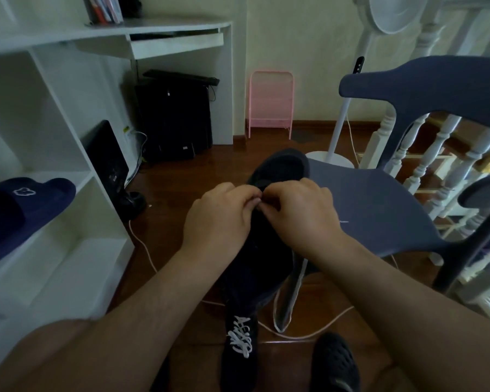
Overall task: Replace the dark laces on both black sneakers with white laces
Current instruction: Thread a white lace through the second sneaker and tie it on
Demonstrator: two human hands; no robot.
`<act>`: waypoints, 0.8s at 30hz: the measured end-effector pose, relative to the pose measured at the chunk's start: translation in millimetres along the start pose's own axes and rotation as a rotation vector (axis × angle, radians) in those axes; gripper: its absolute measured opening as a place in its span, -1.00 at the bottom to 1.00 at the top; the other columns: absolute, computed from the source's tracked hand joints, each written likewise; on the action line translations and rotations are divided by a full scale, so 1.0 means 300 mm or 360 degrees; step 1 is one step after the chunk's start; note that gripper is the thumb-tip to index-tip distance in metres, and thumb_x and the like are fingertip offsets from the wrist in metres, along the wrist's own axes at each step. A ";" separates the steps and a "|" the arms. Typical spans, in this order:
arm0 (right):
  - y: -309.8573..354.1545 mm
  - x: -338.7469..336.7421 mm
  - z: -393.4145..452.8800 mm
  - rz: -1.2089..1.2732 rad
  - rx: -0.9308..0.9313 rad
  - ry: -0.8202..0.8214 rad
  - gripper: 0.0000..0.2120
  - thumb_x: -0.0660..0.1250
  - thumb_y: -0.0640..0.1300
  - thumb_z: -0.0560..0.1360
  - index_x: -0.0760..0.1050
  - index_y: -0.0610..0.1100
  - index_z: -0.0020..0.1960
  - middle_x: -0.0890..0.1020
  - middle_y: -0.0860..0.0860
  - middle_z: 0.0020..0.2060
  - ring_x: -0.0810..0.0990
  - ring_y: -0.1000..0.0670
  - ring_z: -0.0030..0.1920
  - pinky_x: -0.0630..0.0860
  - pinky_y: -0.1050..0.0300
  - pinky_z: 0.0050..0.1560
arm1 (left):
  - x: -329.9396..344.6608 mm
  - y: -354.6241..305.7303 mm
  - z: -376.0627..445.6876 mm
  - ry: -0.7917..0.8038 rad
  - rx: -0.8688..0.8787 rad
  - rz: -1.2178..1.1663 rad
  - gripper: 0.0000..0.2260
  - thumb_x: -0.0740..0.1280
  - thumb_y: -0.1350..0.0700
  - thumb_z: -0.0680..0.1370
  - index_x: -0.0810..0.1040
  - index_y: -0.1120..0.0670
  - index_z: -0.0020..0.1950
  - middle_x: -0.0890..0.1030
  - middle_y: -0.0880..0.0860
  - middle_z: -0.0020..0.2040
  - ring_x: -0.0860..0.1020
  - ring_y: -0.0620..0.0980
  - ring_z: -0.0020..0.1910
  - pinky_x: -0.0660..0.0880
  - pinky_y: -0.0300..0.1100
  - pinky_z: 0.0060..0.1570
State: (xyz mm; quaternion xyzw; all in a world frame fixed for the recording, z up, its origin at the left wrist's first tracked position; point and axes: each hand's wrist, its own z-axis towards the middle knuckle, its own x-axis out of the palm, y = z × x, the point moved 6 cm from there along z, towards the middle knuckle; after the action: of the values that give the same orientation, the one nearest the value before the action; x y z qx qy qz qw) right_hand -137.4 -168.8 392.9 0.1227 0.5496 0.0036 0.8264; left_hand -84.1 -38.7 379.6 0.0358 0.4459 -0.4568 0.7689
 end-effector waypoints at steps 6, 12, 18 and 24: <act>-0.047 -0.010 0.007 0.0114 0.0172 -0.0025 -0.75 0.30 0.18 0.60 0.56 0.08 -0.17 0.57 0.14 -0.36 0.57 0.07 -0.29 0.62 -0.11 -0.14 | -0.017 -0.019 -0.016 0.0059 -0.0140 -0.0230 -0.60 0.37 0.00 0.67 0.35 -0.16 0.47 0.64 -0.14 -0.09 0.64 -0.08 -0.08 0.61 -0.06 -0.12; -0.032 -0.032 0.008 0.0086 0.0100 -0.0230 -0.81 0.32 0.10 0.60 0.57 0.09 -0.16 0.58 0.15 -0.34 0.57 0.05 -0.29 0.59 -0.09 -0.13 | -0.011 -0.021 -0.023 0.0003 -0.0128 -0.0162 -0.81 0.37 -0.05 0.67 0.66 -0.08 0.24 0.69 -0.13 0.00 0.64 -0.15 -0.05 0.62 -0.14 -0.12; -0.019 -0.059 -0.009 -0.0015 -0.0014 -0.0423 -0.85 0.34 0.05 0.58 0.64 0.05 -0.09 0.66 0.10 -0.21 0.63 -0.02 -0.19 0.53 -0.07 -0.11 | -0.036 -0.027 -0.014 0.0071 -0.0088 -0.0167 -0.80 0.42 -0.01 0.63 0.63 -0.13 0.25 0.65 -0.15 0.07 0.61 -0.15 0.00 0.56 -0.19 -0.10; -0.004 -0.078 -0.007 -0.0102 -0.0127 -0.0497 -0.82 0.36 0.04 0.59 0.66 -0.03 -0.06 0.68 0.02 -0.21 0.64 -0.09 -0.20 0.57 -0.14 -0.15 | -0.031 -0.063 -0.035 0.0028 -0.0006 -0.0270 -0.55 0.41 0.23 0.58 0.50 -0.13 0.41 0.47 -0.18 0.47 0.54 -0.13 0.30 0.58 -0.18 0.10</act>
State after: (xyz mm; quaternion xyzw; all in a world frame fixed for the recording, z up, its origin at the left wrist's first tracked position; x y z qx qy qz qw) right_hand -148.7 -172.8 413.2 0.0712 0.4174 -0.0201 0.9057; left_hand -106.7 -38.6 386.6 0.0004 0.4548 -0.5190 0.7237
